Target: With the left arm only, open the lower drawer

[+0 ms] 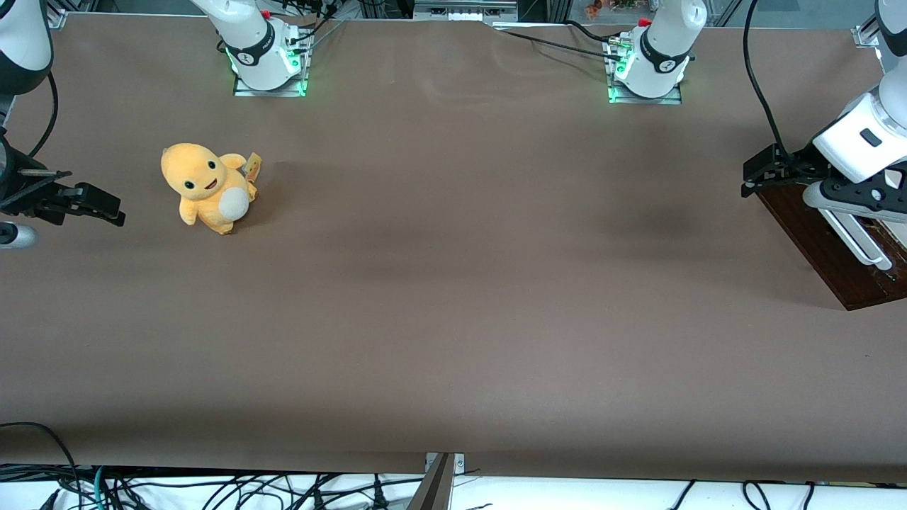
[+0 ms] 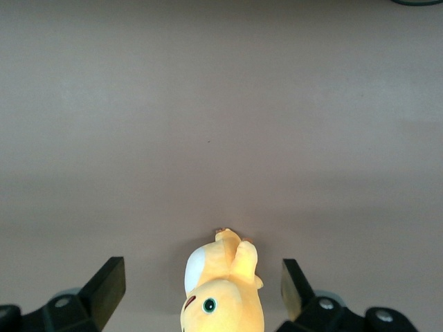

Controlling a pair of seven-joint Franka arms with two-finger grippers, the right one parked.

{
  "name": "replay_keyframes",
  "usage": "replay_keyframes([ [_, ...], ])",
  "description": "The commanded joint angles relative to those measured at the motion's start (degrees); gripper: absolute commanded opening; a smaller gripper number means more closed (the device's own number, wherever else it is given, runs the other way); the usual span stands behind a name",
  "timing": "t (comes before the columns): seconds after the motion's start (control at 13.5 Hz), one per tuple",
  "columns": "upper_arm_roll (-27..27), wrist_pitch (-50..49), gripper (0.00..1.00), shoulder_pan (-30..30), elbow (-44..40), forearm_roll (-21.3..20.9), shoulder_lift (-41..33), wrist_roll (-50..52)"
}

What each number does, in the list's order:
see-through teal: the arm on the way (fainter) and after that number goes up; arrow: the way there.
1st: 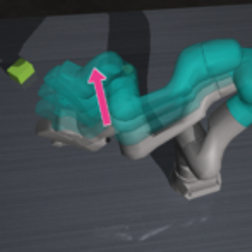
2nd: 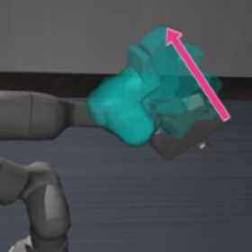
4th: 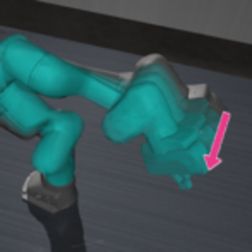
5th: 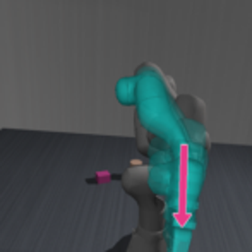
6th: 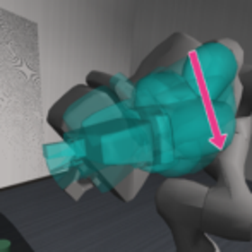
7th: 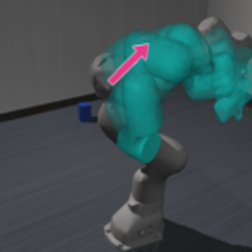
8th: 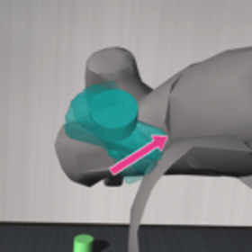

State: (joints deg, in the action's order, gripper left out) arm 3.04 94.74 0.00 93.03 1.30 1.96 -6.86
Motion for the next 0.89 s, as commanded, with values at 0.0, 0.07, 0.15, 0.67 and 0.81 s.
replay_keyframes([
  [0.0,0.5,0.4,1.0,-0.5,0.7,0.5,-0.1,-0.4],
  [0.07,0.5,0.4,1.0,-0.5,0.7,0.5,-0.2,-0.4],
  [0.15,0.5,0.3,1.0,-0.5,0.7,0.5,-0.2,-0.4],
  [0.67,0.5,0.3,1.0,-0.7,0.7,0.5,0.2,-0.8],
  [0.81,0.5,-0.3,1.0,-0.6,0.7,0.5,0.2,-0.8],
])
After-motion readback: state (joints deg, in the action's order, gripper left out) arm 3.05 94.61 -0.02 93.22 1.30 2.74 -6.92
